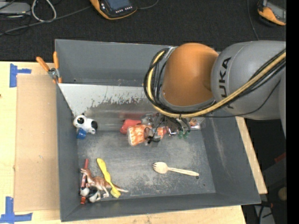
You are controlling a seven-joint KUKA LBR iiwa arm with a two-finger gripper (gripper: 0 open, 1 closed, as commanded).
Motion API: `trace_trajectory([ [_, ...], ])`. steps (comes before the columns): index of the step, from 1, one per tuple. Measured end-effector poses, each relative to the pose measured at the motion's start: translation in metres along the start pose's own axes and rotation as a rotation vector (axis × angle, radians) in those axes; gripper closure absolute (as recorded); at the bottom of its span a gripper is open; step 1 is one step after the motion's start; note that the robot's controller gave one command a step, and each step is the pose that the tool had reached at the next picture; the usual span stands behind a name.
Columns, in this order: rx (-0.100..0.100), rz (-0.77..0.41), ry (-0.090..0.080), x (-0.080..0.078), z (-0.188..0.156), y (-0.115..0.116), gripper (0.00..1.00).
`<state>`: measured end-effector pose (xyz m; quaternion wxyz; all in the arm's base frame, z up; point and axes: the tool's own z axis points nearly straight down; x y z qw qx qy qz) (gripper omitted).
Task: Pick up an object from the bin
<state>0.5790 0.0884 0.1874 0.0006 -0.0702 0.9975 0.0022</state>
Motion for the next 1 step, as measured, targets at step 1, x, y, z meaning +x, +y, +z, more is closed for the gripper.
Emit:
trace_trajectory([
  [1,0.000,0.001,0.000,-0.0002,-0.0288,0.0007,1.00],
])
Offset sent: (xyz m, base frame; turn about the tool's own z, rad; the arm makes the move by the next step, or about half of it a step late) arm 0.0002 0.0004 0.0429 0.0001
